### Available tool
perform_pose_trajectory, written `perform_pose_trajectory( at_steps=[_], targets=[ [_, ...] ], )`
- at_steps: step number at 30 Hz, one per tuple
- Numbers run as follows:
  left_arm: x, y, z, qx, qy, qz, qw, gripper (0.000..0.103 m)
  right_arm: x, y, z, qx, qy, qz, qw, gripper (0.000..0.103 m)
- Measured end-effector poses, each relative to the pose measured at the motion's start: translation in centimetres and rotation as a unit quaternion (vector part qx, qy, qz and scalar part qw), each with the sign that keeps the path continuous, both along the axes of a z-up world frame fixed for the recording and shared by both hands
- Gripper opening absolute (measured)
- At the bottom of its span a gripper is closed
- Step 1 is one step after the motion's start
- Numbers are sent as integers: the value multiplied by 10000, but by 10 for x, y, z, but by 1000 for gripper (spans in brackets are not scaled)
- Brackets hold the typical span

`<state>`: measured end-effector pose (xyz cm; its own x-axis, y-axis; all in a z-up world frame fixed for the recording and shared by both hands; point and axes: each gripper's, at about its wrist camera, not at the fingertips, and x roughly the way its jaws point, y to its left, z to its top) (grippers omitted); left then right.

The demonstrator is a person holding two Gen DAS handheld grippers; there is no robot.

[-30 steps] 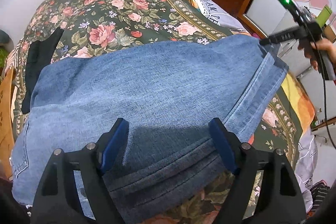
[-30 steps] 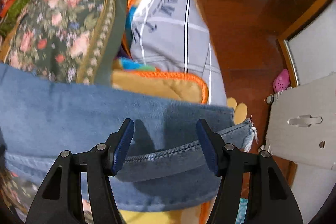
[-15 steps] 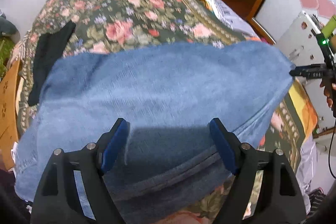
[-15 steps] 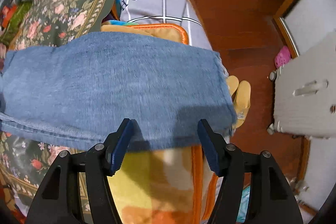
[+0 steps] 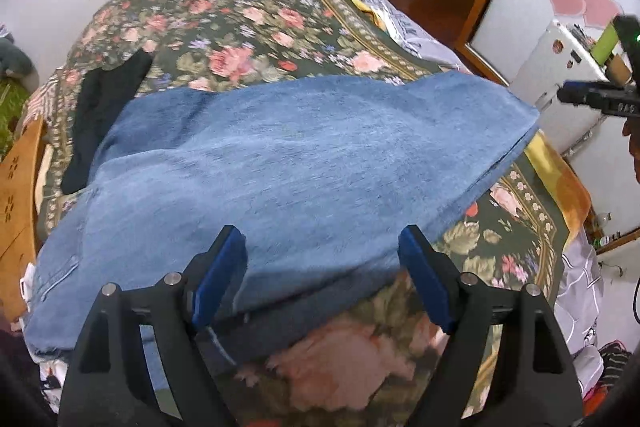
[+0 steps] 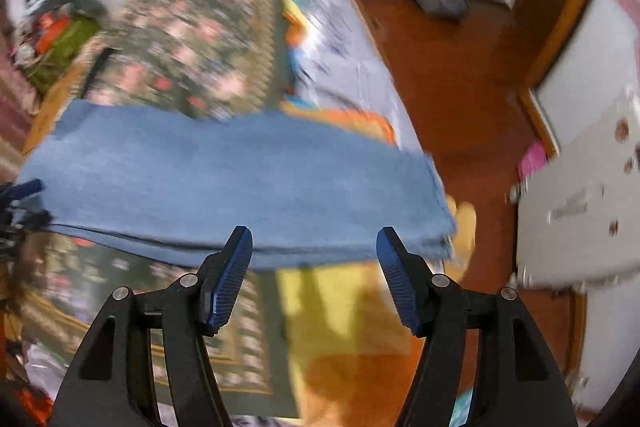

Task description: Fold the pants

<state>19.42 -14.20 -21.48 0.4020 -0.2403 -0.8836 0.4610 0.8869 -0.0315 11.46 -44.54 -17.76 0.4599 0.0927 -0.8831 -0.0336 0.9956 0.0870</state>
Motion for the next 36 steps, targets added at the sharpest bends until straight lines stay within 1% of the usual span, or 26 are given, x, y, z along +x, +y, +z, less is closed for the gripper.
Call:
perform_pose_trajectory(
  at_steps=[3, 7, 8, 10, 12, 13, 14, 15, 17, 19, 21, 22, 23, 24, 25, 26, 29, 31, 33, 34, 35, 36],
  targets=[
    [-2, 30, 18, -166, -269, 334, 9989, 81, 11, 37, 22, 130, -333, 356, 9987, 62],
    [3, 89, 43, -309, -621, 964, 9929, 83, 39, 103, 38, 192, -718, 953, 9927, 64],
    [5, 113, 50, -291, -750, 1203, 9895, 84, 45, 118, 39, 208, -761, 1077, 9910, 64],
    [9, 146, 58, -234, -895, 1517, 9841, 87, 58, 148, 37, 279, -788, 1320, 9877, 64],
    [12, 190, 64, -167, -1049, 1918, 9757, 89, 72, 181, 33, 364, -765, 1557, 9842, 64],
    [13, 207, 66, -154, -1092, 2048, 9726, 92, 78, 193, 29, 372, -749, 1647, 9828, 64],
    [15, 233, 66, -123, -1139, 2272, 9671, 94, 84, 206, 26, 362, -728, 1748, 9812, 64],
    [15, 248, 66, -103, -1164, 2398, 9638, 94, 92, 224, 21, 338, -695, 1868, 9794, 64],
    [18, 289, 60, 4, -1165, 2749, 9544, 94, 100, 247, 16, 349, -649, 2019, 9766, 64],
    [20, 321, 51, 16, -1109, 2988, 9479, 94, 113, 271, 8, 347, -560, 2138, 9747, 64],
    [24, 353, 37, -80, -914, 3255, 9411, 94, 123, 290, 4, 397, -542, 2202, 9731, 64],
    [28, 373, 24, -167, -706, 3434, 9364, 94, 130, 300, 1, 435, -548, 2248, 9719, 64],
    [30, 384, 16, -244, -567, 3519, 9340, 94, 135, 307, -1, 457, -550, 2276, 9711, 64],
    [34, 400, 2, -410, -327, 3628, 9304, 94, 141, 313, -3, 475, -554, 2306, 9703, 64],
    [35, 409, -6, -519, -182, 3676, 9283, 94, 148, 320, -7, 475, -546, 2328, 9698, 64],
    [40, 421, -21, -714, 81, 3727, 9252, 94, 155, 326, -11, 478, -524, 2352, 9694, 64],
    [48, 431, -51, -1028, 573, 3726, 9205, 93, 175, 341, -23, 533, -433, 2371, 9691, 64],
    [56, 423, -68, -1200, 860, 3562, 9227, 91, 188, 347, -33, 578, -314, 2338, 9700, 64],
    [62, 414, -83, -1353, 1161, 3339, 9256, 82, 199, 353, -41, 613, -174, 2302, 9711, 64],
    [64, 410, -89, -1440, 1282, 3235, 9264, 70, 205, 355, -46, 635, -69, 2287, 9714, 64],
    [64, 406, -94, -1569, 1399, 3123, 9264, 56, 209, 357, -50, 654, 20, 2291, 9712, 64],
    [65, 404, -95, -1682, 1487, 3053, 9254, 48, 212, 359, -54, 669, 92, 2302, 9708, 64]
  ],
)
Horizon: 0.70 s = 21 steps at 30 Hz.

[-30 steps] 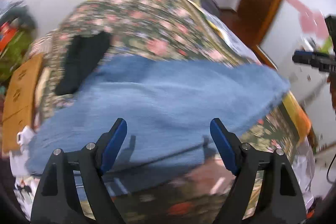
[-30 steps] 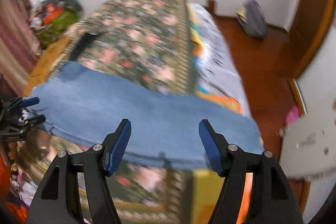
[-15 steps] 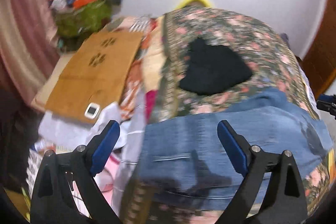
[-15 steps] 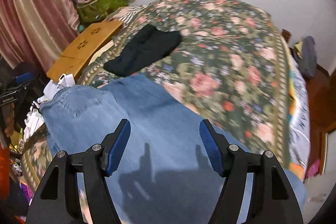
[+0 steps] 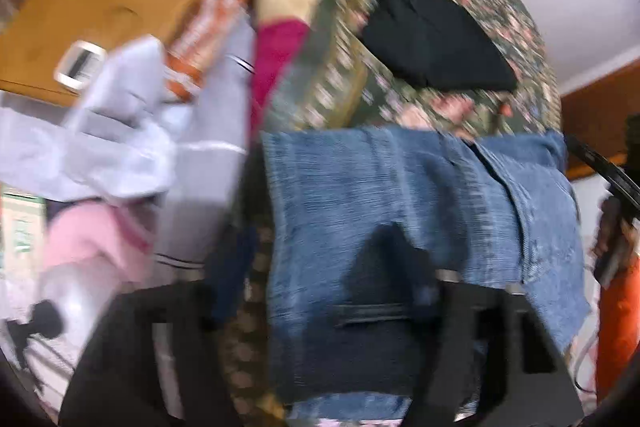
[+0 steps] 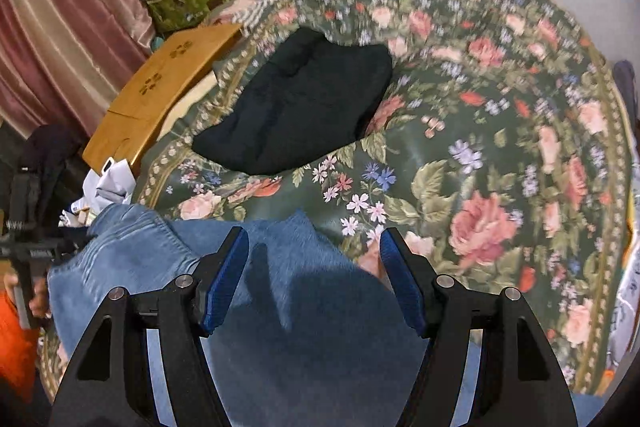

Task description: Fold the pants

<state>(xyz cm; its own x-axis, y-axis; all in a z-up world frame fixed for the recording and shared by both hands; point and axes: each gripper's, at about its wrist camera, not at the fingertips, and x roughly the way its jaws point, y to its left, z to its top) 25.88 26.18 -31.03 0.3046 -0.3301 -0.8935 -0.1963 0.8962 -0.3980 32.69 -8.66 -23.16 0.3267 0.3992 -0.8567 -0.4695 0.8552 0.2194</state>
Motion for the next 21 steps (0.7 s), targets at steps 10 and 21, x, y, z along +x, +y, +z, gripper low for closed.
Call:
perform_pose_trajectory(
  at_steps=[10, 21],
  targets=[
    [-27, -12, 43, 1707, -705, 164, 9827, 2, -15, 19, -7, -211, -485, 144, 9985, 6],
    [-49, -18, 27, 2115, -344, 8, 9768, 12, -2, 9, -7, -755, -532, -368, 9950, 5]
  ],
)
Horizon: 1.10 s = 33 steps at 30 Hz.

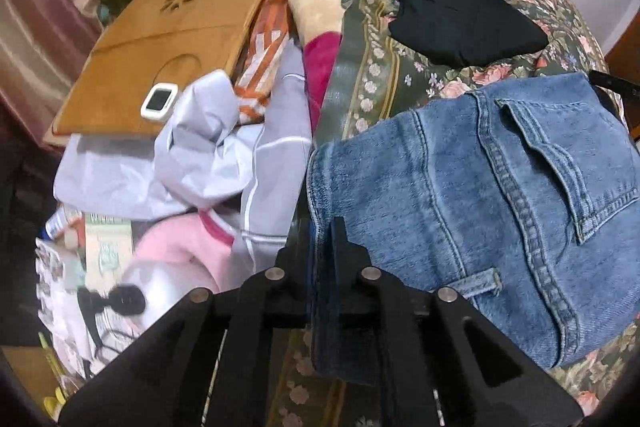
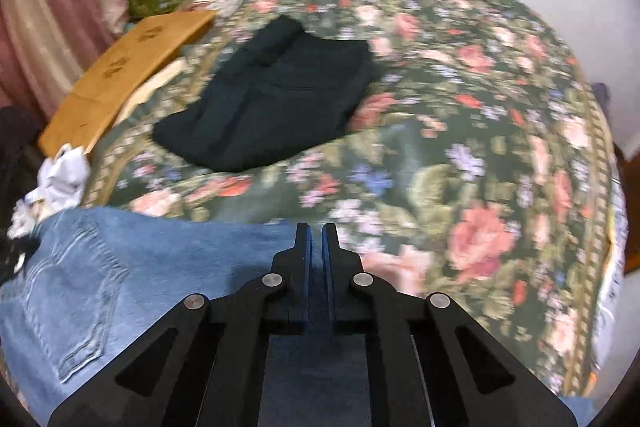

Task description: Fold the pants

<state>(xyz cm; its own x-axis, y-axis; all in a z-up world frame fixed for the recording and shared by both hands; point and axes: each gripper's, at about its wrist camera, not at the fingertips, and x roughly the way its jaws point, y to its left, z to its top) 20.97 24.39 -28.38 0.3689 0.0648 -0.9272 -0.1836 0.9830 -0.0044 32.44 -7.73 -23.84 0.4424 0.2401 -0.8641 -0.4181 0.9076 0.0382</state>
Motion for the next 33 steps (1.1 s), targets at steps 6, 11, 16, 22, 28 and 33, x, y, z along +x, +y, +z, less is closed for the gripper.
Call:
perform_pose_trajectory(
  at_steps=[6, 11, 16, 22, 28, 33],
  targets=[
    [-29, -5, 56, 65, -584, 0, 9983, 48, -49, -19, 56, 183, -341, 378, 9985, 30],
    [-52, -27, 82, -374, -795, -115, 9961, 81, -102, -28, 89, 627, -785, 542, 9935, 56],
    [-59, -51, 70, -1031, -525, -134, 9932, 82, -136, -26, 75, 681, -760, 637, 9927, 61],
    [-49, -67, 45, -1832, -159, 197, 9827, 82, -152, -26, 18, 331, -72, 794, 9963, 61],
    [-34, -59, 31, -2504, -32, 792, 9649, 83, -157, -40, 10, 573, 147, 895, 9942, 64],
    [-23, -49, 18, -3165, 79, 1248, 9403, 83, -165, -41, 6, 689, 90, 971, 9928, 67]
  ],
)
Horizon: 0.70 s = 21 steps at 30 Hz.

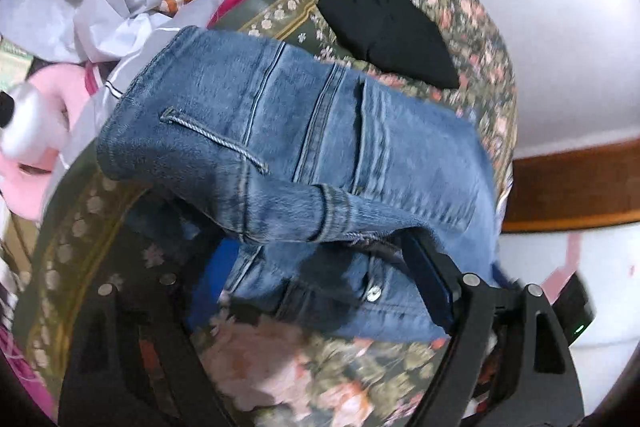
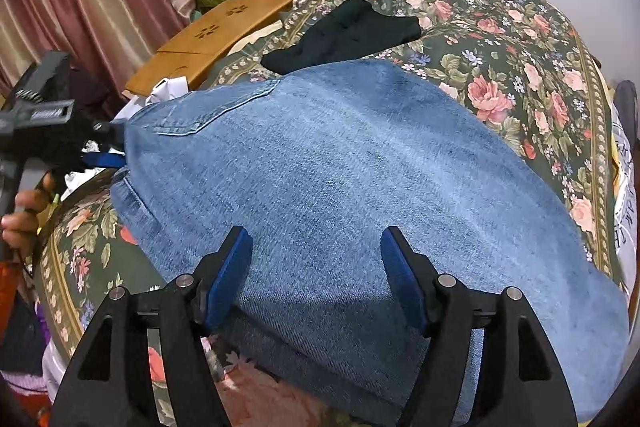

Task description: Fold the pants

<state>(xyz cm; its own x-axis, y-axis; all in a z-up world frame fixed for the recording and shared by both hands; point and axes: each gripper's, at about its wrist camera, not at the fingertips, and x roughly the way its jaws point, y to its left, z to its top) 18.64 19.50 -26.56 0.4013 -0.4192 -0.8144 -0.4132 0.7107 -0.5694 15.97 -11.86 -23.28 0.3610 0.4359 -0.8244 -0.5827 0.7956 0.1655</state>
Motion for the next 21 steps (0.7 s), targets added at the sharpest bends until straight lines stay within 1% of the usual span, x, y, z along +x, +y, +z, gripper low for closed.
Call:
perform_pose_trajectory(
  at_steps=[2, 4, 6, 8, 12, 14, 15, 16, 17, 18, 19, 20, 21],
  targets=[
    [-1, 1, 5, -32, -50, 190, 9998, 83, 0, -3, -1, 102, 24, 7, 9999, 67],
    [-3, 0, 14, 50, -195, 252, 9995, 83, 1, -4, -2, 168, 26, 26, 9999, 67],
    [-6, 1, 19, -38, -276, 317, 9991, 85, 1, -6, -3, 226, 36, 54, 9997, 68],
    [-5, 5, 18, -172, -256, 395, 9987, 88, 1, -7, -3, 287, 48, 67, 9996, 68],
    [8, 15, -7, -258, 266, 630, 9973, 88, 1, -7, -3, 325, 45, 77, 9994, 69],
    [17, 15, -19, -206, 471, 692, 9963, 84, 0, -8, -3, 341, 43, 81, 9994, 69],
    [20, 13, -20, -86, 444, 605, 9971, 83, 0, -8, -3, 354, 48, 78, 9993, 69],
    [23, 9, -19, 61, 383, 490, 9980, 71, 0, -8, -3, 367, 50, 75, 9993, 69],
    [27, 3, -16, 305, 337, 314, 9985, 60, 1, -9, -3, 380, 52, 76, 9992, 69],
    [28, -1, -11, 622, 313, 222, 9973, 53, 1, -9, -3, 392, 56, 73, 9992, 69],
    [28, -7, -3, 1019, 205, 114, 9945, 43, 1, -10, -3, 416, 66, 72, 9991, 69],
    [27, -10, 2, 1233, 91, -23, 9923, 39, 1, -12, -2, 457, 85, 72, 9989, 69],
    [24, -17, 12, 1573, -99, -163, 9874, 37, 1, -13, -2, 506, 116, 67, 9986, 69]
  ],
)
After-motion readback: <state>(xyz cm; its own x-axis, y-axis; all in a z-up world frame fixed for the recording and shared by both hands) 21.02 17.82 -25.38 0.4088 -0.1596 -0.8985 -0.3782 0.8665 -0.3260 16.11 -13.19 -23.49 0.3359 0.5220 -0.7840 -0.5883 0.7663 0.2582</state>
